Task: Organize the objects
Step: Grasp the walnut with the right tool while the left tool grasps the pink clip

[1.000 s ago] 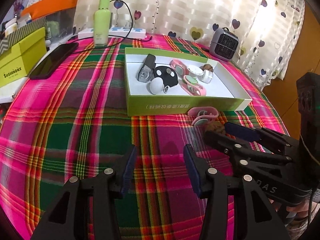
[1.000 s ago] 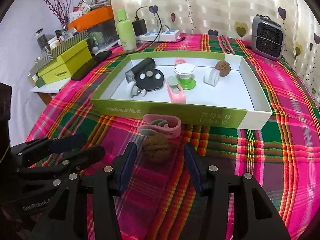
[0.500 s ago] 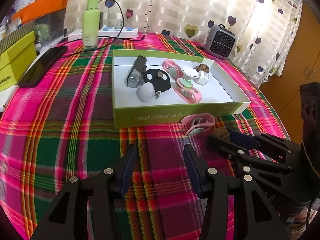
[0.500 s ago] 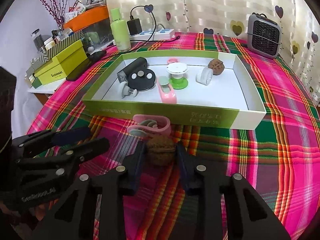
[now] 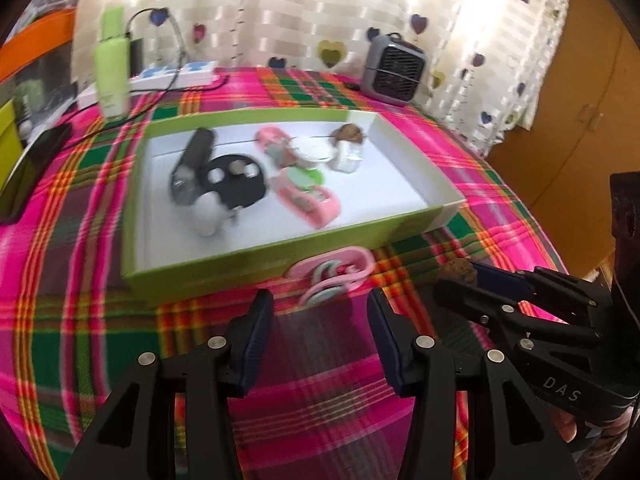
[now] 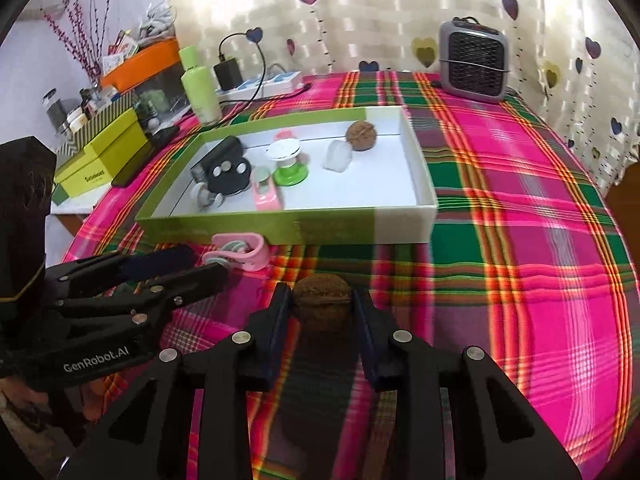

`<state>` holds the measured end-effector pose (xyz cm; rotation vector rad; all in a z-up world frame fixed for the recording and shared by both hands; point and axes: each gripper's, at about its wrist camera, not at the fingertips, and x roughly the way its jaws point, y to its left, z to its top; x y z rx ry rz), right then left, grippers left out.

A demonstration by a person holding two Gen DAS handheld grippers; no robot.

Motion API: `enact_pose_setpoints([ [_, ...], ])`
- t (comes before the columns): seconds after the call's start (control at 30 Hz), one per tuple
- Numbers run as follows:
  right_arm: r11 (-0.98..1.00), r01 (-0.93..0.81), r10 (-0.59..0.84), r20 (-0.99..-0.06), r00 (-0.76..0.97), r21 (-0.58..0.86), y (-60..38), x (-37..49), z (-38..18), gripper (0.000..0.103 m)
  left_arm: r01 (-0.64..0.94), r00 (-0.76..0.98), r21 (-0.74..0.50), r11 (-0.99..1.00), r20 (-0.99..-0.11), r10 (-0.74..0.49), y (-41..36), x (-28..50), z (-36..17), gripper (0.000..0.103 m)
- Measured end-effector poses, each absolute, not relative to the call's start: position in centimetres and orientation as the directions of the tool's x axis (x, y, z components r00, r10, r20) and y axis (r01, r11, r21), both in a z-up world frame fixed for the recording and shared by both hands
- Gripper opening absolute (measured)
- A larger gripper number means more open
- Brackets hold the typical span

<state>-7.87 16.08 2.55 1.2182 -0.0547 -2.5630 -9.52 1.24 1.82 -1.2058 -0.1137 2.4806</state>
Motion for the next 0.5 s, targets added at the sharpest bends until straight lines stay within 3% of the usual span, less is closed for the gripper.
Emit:
enact_pose_setpoints([
  [0.33,-0.966,0.19,-0.255,-0.746,-0.615,0.173,19.1,-7.5,2.8,0.032,-0.395,-0.474,-0.324,-0.86,-0.73,0.493,4.4,-8.5,1.4,0.047],
  [0.5,-0.966,0.189,-0.258,-0.747,-0.613,0.179,19.5,-7.4,2.8,0.032,-0.424,-0.472,-0.31,-0.851,-0.726,0.5,5.3,-8.1,1.9,0.047],
])
